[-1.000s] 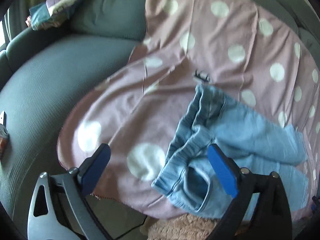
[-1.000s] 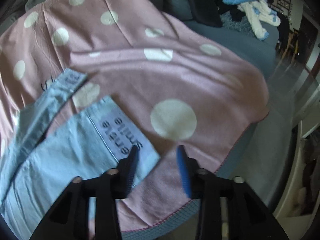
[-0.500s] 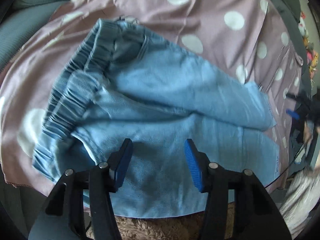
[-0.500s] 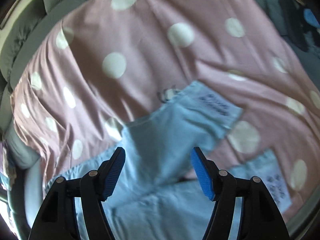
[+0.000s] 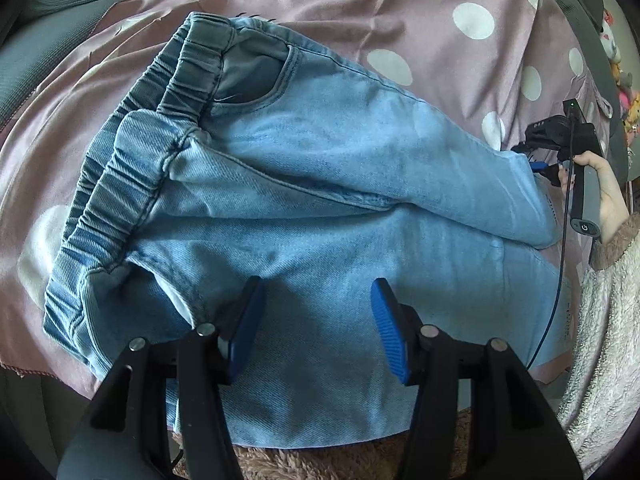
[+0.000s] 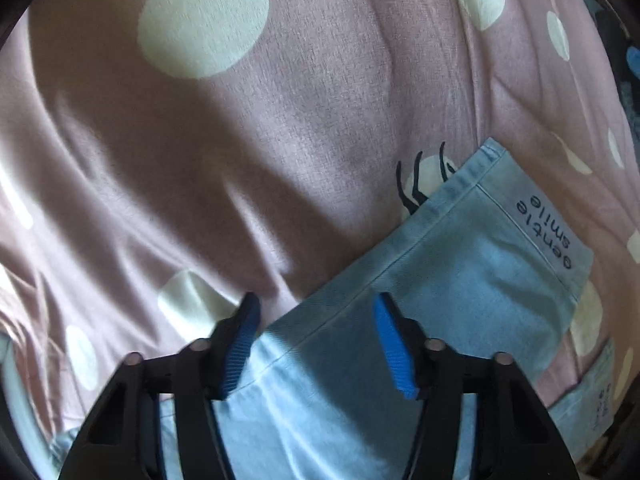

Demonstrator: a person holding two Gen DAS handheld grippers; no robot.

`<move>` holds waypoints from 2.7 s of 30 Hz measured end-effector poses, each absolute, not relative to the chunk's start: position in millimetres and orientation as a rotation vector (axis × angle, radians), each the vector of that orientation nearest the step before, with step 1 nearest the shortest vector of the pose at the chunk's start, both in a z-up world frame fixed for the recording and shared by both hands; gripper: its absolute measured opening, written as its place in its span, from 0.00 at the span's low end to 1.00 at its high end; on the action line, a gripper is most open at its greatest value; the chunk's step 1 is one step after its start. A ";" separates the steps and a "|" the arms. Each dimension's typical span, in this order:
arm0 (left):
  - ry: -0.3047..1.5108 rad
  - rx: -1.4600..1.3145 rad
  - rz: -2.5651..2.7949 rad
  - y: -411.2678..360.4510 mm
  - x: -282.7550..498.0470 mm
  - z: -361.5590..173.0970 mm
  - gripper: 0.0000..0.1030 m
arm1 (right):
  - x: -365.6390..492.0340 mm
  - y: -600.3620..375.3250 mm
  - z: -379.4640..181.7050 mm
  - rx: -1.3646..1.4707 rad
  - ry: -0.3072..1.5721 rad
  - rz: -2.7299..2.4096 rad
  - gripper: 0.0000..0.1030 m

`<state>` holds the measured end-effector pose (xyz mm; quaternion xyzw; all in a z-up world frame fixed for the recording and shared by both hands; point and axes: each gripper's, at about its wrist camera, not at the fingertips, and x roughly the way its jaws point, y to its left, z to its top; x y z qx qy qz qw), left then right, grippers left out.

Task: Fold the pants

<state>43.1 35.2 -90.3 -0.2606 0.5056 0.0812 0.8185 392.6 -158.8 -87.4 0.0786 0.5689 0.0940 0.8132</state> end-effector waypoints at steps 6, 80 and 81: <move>1.075 -0.560 0.169 34.7 44.1 -87.6 0.59 | 367.4 -182.6 -91.9 0.239 1.169 0.291 0.04; 1.031 -0.788 0.151 29.4 174.1 -64.1 0.09 | 143.7 -316.0 -82.6 0.447 0.911 0.630 0.04; 0.949 -0.777 0.157 26.5 162.6 -55.6 0.08 | 143.5 -316.8 -82.1 0.443 0.908 0.625 0.04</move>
